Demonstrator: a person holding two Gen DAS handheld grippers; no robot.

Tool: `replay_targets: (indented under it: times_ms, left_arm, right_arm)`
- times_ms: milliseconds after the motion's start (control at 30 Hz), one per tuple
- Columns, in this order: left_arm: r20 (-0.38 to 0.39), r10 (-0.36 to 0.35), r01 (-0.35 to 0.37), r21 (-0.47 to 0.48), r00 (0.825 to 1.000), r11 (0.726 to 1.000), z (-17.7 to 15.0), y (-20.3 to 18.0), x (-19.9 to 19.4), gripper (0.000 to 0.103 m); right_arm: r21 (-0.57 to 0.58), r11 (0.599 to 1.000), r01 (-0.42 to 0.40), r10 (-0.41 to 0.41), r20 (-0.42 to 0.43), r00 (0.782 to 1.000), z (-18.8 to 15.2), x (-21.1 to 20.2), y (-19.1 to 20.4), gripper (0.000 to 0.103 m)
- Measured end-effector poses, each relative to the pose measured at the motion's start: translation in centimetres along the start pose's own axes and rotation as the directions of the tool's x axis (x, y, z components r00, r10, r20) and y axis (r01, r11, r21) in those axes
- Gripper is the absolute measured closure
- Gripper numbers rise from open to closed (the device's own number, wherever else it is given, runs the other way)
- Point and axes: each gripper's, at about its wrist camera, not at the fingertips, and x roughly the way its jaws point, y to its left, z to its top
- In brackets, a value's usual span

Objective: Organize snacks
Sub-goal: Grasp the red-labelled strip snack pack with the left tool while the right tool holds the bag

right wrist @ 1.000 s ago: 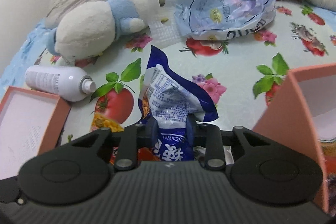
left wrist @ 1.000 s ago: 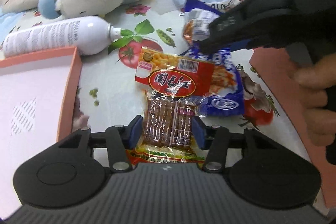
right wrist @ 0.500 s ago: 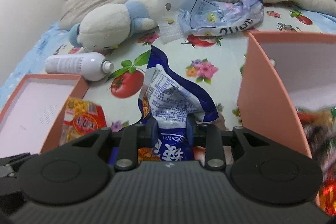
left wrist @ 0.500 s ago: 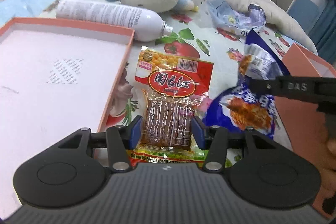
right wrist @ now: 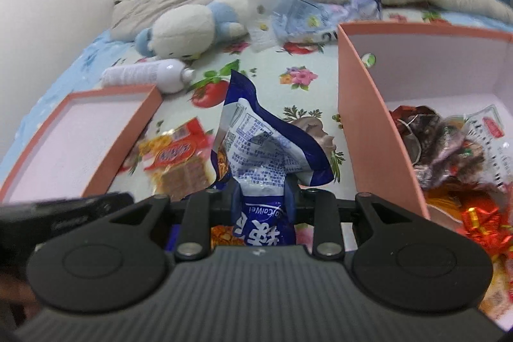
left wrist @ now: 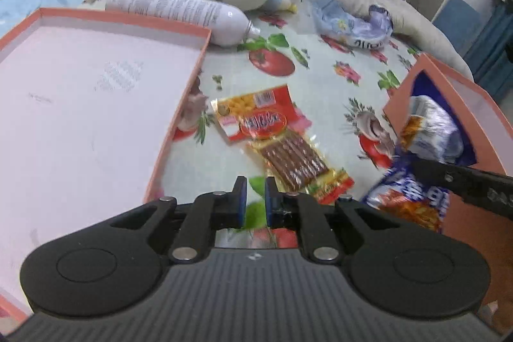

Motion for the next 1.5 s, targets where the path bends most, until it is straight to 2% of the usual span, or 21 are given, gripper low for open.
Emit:
replay_targets:
  times_ms: [67, 100, 133, 200, 233, 367, 500, 600, 700, 800, 833, 900, 1100, 1333, 1500]
  left_arm:
    - [-0.003, 0.005, -0.005, -0.026, 1.000, 1.000, -0.2, 0.0, 0.3, 0.088]
    - [-0.012, -0.002, 0.002, -0.043, 1.000, 0.999, -0.1, 0.0, 0.7, 0.082]
    - [-0.017, -0.018, 0.017, -0.062, 1.000, 0.998, 0.0, -0.1, 1.0, 0.069]
    - [-0.023, -0.018, 0.016, -0.093, 1.000, 0.996, 0.2, -0.3, 1.5, 0.055]
    - [-0.010, -0.029, 0.028, -0.110, 1.000, 0.994, 0.3, -0.3, 1.6, 0.052]
    - [-0.029, -0.065, 0.058, -0.214, 0.997, 0.975, 0.6, 0.3, 2.6, 0.052]
    - [-0.022, -0.048, 0.042, -0.206, 0.999, 0.978, 0.9, -0.1, 3.4, 0.052]
    - [-0.036, -0.004, -0.002, -0.158, 0.999, 0.987, 1.3, -1.1, 4.1, 0.056]
    - [-0.060, 0.074, -0.078, -0.070, 0.995, 0.994, 1.8, -2.5, 4.9, 0.069]
    - [-0.059, 0.079, -0.080, -0.021, 0.995, 0.997, 1.9, -3.3, 5.4, 0.080]
    - [-0.052, 0.084, -0.084, -0.003, 0.995, 0.996, 1.7, -3.5, 5.4, 0.087]
    - [-0.049, 0.070, -0.071, -0.007, 0.996, 0.997, 1.5, -3.8, 5.1, 0.094]
    - [-0.034, 0.041, -0.042, -0.035, 0.999, 0.998, 0.1, -5.0, 3.0, 0.100]
    - [0.028, 0.012, -0.010, -0.063, 1.000, 0.998, -0.9, -7.1, -3.3, 0.103]
    - [0.069, -0.010, 0.012, -0.033, 0.998, 0.999, -2.2, -8.7, -8.0, 0.103]
  right_arm:
    - [-0.008, 1.000, 0.001, -0.001, -0.006, 1.000, -0.7, -1.0, 0.0, 0.072]
    - [-0.006, 1.000, 0.003, -0.003, -0.009, 1.000, -0.9, -1.4, -0.1, 0.072]
    - [-0.002, 1.000, 0.005, -0.005, -0.010, 1.000, -1.2, -1.8, -0.3, 0.072]
    - [0.008, 1.000, 0.003, -0.003, -0.014, 1.000, -1.7, -2.5, -0.7, 0.072]
    - [0.012, 1.000, 0.002, -0.001, -0.017, 1.000, -2.0, -2.8, -0.9, 0.072]
    - [0.007, 1.000, -0.019, 0.019, -0.014, 1.000, -2.4, -3.5, -0.9, 0.072]
    - [0.005, 1.000, -0.029, 0.029, -0.006, 1.000, -2.5, -4.0, -1.1, 0.072]
    - [-0.005, 0.999, -0.032, 0.032, -0.001, 0.999, -2.5, -4.4, -1.2, 0.072]
    - [-0.003, 0.999, -0.034, 0.034, 0.006, 0.999, -2.4, -4.8, -1.4, 0.072]
    - [0.021, 0.999, -0.040, 0.040, 0.012, 0.999, -2.3, -5.4, -1.6, 0.072]
    - [0.025, 0.999, -0.040, 0.039, 0.017, 0.999, -2.2, -5.8, -1.7, 0.072]
    - [0.023, 0.999, -0.046, 0.045, 0.043, 0.998, -1.9, -6.7, -1.8, 0.072]
    - [0.048, 0.998, -0.042, 0.039, 0.068, 0.997, -1.9, -9.4, -2.6, 0.072]
    - [0.087, 0.996, -0.023, 0.015, 0.087, 0.996, -2.8, -12.8, -3.7, 0.072]
    - [0.115, 0.993, -0.011, 0.000, 0.096, 0.995, -3.9, -15.3, -4.1, 0.072]
